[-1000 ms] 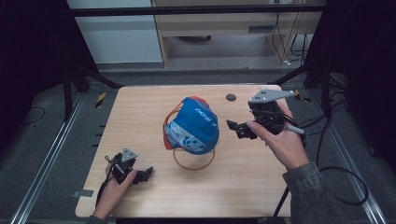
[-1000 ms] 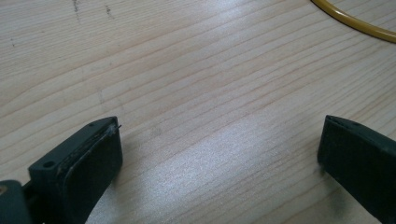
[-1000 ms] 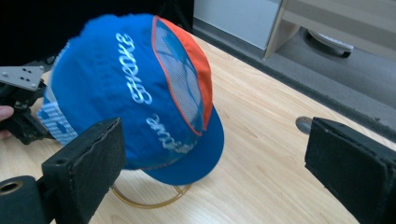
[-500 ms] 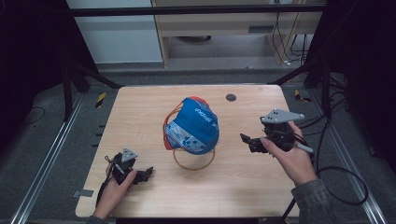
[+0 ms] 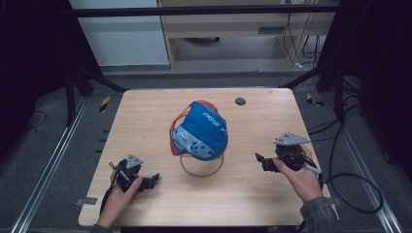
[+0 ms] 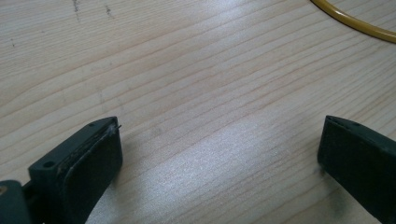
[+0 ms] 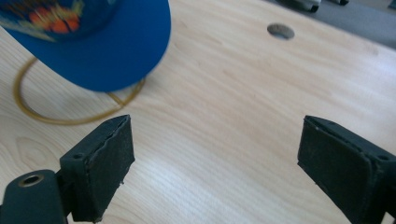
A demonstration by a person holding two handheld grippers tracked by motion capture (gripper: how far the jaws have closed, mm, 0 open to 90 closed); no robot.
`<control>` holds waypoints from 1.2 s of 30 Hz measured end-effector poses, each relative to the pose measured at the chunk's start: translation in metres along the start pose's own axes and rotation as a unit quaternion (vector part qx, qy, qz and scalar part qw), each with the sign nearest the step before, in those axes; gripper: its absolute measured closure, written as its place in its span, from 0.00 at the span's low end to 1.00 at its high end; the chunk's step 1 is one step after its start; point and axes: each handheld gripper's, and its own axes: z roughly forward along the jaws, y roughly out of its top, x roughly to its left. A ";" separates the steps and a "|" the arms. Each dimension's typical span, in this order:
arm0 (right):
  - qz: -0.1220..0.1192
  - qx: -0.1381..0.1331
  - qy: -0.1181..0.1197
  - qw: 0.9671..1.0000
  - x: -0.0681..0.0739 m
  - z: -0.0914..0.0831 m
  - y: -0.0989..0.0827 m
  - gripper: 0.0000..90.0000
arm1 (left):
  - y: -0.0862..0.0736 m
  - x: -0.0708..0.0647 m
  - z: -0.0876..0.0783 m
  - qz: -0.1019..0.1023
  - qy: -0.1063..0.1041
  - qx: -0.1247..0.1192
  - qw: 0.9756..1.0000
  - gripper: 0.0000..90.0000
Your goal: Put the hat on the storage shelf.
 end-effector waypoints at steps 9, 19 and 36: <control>0.023 0.021 -0.016 0.999 -0.006 0.020 -0.037 0.13 | 0.000 0.000 0.000 0.000 0.000 0.000 1.000 0.00; 0.044 0.024 -0.016 0.999 0.001 0.036 -0.053 0.14 | 0.000 0.000 0.000 0.000 0.000 0.000 1.000 0.00; 0.040 0.036 -0.001 0.999 0.013 0.050 -0.059 0.14 | 0.000 0.000 0.000 0.000 0.001 0.000 1.000 0.00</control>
